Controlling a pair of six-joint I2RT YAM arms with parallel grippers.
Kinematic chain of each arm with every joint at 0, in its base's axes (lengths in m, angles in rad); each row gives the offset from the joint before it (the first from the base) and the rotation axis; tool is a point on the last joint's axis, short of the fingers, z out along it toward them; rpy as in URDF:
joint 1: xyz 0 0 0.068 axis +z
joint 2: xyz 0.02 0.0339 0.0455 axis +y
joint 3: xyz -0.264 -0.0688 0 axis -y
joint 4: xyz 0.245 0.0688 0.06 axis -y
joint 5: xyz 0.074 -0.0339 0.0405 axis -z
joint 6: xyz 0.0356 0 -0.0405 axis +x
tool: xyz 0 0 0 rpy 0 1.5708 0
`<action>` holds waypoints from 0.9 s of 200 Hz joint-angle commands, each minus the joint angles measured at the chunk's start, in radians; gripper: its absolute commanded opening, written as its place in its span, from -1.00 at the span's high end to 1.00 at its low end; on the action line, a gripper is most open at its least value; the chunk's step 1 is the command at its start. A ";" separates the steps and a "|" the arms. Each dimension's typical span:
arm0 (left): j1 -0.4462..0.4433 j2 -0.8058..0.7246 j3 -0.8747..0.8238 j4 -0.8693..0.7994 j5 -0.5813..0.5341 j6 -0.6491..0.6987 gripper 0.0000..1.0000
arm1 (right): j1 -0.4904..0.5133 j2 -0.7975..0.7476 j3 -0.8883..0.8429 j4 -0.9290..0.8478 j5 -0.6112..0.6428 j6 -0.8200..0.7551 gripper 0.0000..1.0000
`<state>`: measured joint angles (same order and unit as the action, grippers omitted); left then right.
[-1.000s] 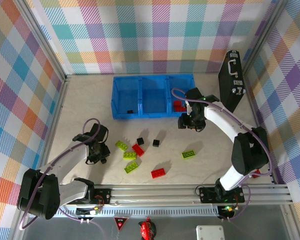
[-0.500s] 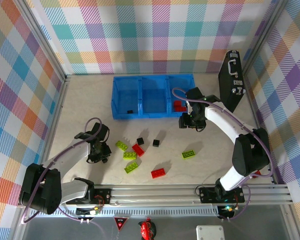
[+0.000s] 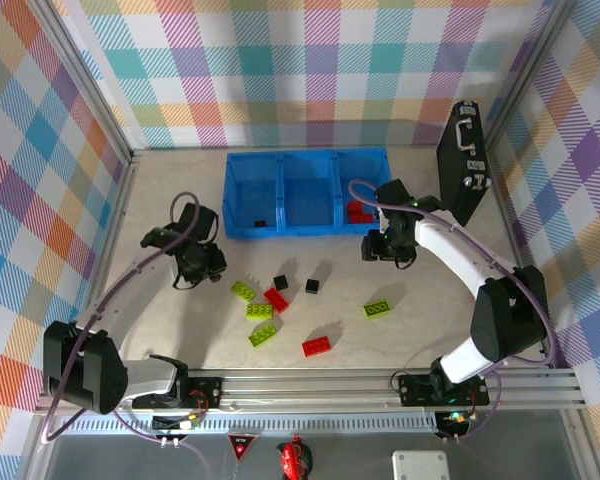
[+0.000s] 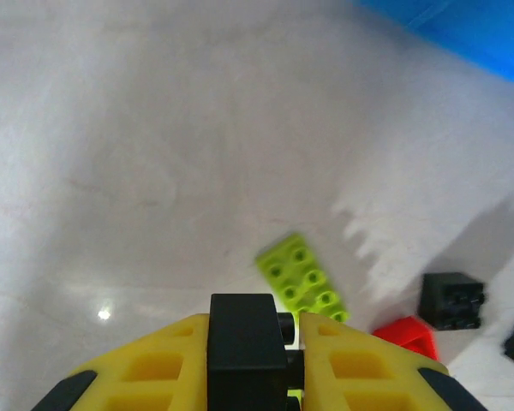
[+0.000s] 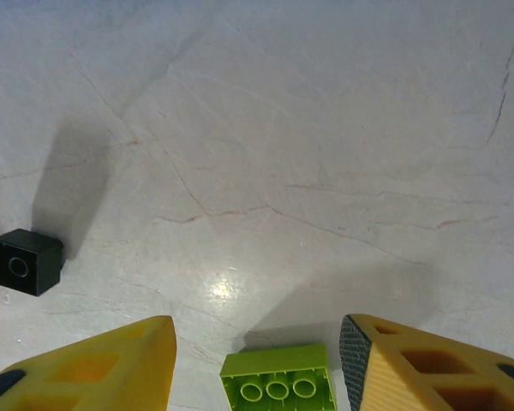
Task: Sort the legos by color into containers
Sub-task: Pick up the lego from the bottom-left of the table, then place the lego in the container.
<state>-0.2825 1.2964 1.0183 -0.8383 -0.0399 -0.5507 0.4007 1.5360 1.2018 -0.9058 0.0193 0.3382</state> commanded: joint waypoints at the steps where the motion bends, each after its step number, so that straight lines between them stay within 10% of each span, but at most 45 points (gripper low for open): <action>1: 0.010 0.072 0.109 -0.025 0.024 0.055 0.51 | 0.009 -0.040 -0.025 -0.011 0.014 0.027 -0.09; 180: -0.009 0.817 0.951 -0.117 -0.018 0.409 0.53 | 0.009 -0.179 -0.049 -0.146 0.110 0.039 -0.09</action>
<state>-0.2863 2.0441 1.8874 -0.8948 -0.0380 -0.1993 0.4007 1.3899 1.1591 -1.0069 0.1139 0.3592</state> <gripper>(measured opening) 0.236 0.544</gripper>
